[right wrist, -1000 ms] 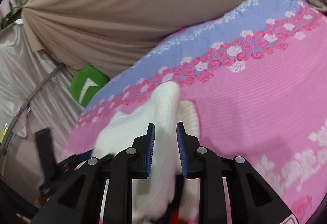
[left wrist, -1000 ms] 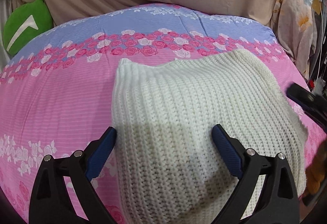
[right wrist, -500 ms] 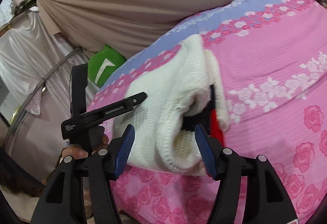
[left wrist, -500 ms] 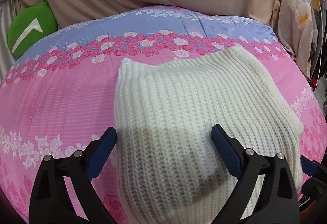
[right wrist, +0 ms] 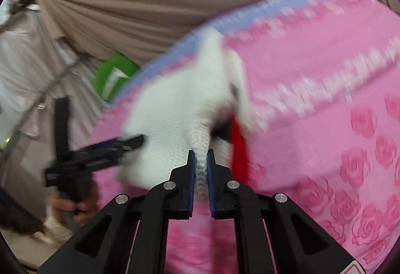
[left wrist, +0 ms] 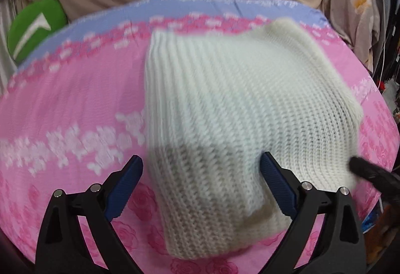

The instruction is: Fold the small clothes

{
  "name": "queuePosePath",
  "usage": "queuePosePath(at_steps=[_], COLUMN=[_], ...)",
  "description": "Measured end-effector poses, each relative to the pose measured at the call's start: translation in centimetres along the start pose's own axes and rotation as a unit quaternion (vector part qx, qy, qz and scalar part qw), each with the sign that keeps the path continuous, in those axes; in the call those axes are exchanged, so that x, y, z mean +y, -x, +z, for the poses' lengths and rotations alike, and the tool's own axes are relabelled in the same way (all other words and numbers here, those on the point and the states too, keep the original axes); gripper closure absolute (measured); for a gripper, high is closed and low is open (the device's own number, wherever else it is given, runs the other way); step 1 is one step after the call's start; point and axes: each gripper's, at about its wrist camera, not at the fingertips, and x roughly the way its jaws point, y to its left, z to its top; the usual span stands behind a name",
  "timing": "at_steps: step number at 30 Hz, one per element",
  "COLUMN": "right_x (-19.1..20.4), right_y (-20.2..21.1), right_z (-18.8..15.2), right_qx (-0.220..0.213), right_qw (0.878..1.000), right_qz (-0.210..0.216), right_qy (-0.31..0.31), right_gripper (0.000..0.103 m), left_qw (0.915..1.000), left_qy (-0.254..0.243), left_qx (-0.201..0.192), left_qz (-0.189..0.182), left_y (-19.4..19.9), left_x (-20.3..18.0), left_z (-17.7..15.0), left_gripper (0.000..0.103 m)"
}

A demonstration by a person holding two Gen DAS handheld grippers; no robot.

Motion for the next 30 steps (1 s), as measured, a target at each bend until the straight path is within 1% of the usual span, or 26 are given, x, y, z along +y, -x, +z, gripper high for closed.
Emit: queuePosePath(at_steps=[1,3,6,7,8,10,12,14,16,18,19,21,22,23,24,26,27,29,30], right_x=[-0.2,0.3,1.1,1.4,1.9,3.0,4.5,6.4,8.4,9.4,9.2,7.5,6.3,5.1,4.5,4.0,4.0,4.2,4.2], right_y=[0.0,0.5,1.7,2.5,3.6,5.4,6.7,7.1,6.4,4.2,2.8,-0.8,-2.2,-3.2,-3.1,-2.0,-1.0,1.0,1.8], right_z=[-0.2,0.1,0.6,0.8,1.1,1.7,2.9,3.9,4.5,4.5,4.4,3.9,3.5,3.0,2.7,2.8,2.9,3.0,3.2], right_qx=[-0.008,-0.013,-0.022,-0.032,-0.052,-0.084,-0.104,-0.115,-0.112,-0.088,-0.068,-0.022,-0.003,0.007,0.005,0.008,-0.003,-0.027,-0.039], right_qw=[1.000,1.000,1.000,0.999,0.998,0.995,0.993,0.990,0.988,0.988,0.989,0.993,0.993,0.995,0.997,0.999,0.999,0.999,0.999], right_qz=[0.011,0.005,-0.008,-0.014,-0.026,-0.036,-0.020,-0.006,0.007,0.011,0.003,-0.034,-0.055,-0.048,-0.024,-0.003,-0.004,-0.005,0.001], right_qy=[-0.008,-0.006,0.002,0.005,0.010,0.026,0.048,0.078,0.106,0.129,0.130,0.112,0.102,0.090,0.071,0.045,0.044,0.043,0.039], right_gripper=[0.096,0.095,0.091,0.088,0.087,0.087,0.087,0.087,0.087,0.087,0.087,0.087,0.099,0.102,0.102,0.102,0.097,0.092,0.083], left_qw=[0.9999,0.9996,0.9999,1.0000,1.0000,0.9999,0.9999,0.9999,0.9999,0.9999,0.9998,0.9999,0.9999,0.9999,0.9999,0.9999,0.9998,0.9995,0.9990], left_qy=[0.009,0.019,0.007,0.001,-0.006,-0.011,-0.010,-0.008,-0.005,-0.005,-0.005,-0.003,-0.001,0.001,0.005,0.012,0.017,0.027,0.033], left_qx=[0.006,0.009,0.006,0.004,0.001,-0.002,-0.002,-0.001,0.000,0.000,0.000,0.001,0.001,0.002,0.004,0.007,0.008,0.001,-0.007], left_qz=[-0.009,-0.020,-0.010,-0.003,0.004,0.012,0.013,0.014,0.014,0.016,0.017,0.016,0.016,0.016,0.014,0.007,0.002,-0.019,-0.030], left_y=[-0.4,-0.5,-0.4,-0.3,-0.1,0.0,0.0,0.0,0.0,0.1,0.1,0.0,0.0,-0.1,-0.2,-0.1,0.1,1.1,1.7], left_x=[0.3,0.8,0.4,0.1,-0.1,-0.4,-0.4,-0.4,-0.4,-0.4,-0.4,-0.3,-0.2,-0.2,0.0,0.1,0.2,0.3,0.5], left_z=[-0.3,-0.4,-0.4,-0.4,-0.4,-0.5,-0.5,-0.5,-0.6,-0.7,-0.8,-0.9,-1.0,-1.1,-1.1,-1.0,-0.8,-0.2,0.1], left_gripper=[0.010,0.009,0.009,0.009,0.009,0.009,0.009,0.008,0.008,0.008,0.008,0.008,0.007,0.006,0.006,0.006,0.006,0.007,0.007])
